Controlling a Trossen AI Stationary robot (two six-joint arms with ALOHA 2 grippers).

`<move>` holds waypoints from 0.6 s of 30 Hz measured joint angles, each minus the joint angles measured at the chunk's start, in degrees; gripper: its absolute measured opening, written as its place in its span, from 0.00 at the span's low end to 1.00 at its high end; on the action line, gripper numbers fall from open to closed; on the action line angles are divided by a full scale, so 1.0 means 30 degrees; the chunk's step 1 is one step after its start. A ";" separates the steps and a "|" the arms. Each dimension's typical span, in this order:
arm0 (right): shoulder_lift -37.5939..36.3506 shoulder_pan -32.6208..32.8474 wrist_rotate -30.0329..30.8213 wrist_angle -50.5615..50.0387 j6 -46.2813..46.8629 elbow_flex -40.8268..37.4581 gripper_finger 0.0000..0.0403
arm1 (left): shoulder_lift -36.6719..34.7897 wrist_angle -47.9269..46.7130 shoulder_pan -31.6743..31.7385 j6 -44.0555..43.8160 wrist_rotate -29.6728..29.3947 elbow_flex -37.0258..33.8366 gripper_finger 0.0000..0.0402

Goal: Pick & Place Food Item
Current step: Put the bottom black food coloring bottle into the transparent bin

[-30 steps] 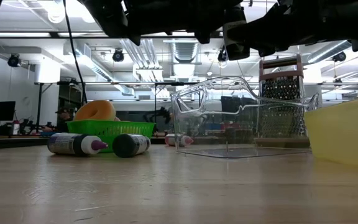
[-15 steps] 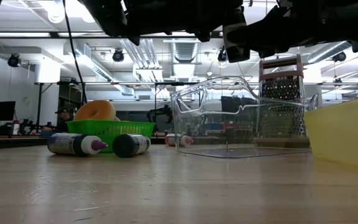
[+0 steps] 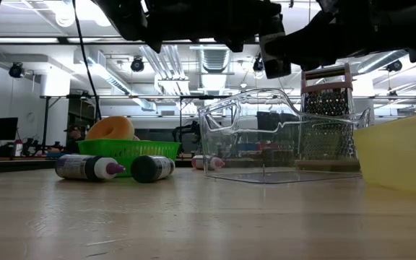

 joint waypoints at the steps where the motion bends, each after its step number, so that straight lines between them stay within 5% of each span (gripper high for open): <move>1: 0.0004 -0.0004 -0.0001 -0.0020 0.0114 0.0000 0.33 | 0.0000 -0.0281 0.0033 -0.0007 0.0005 0.0002 0.28; 8: -0.0091 -0.0011 0.0453 -0.0236 0.1108 0.0036 0.53 | 0.0073 -0.1711 0.0291 0.0260 -0.0111 0.0086 0.28; 18: -0.0251 0.0029 0.0492 -0.2040 0.2391 0.0036 0.62 | 0.0058 -0.3117 0.0489 0.0458 -0.0053 -0.0111 0.28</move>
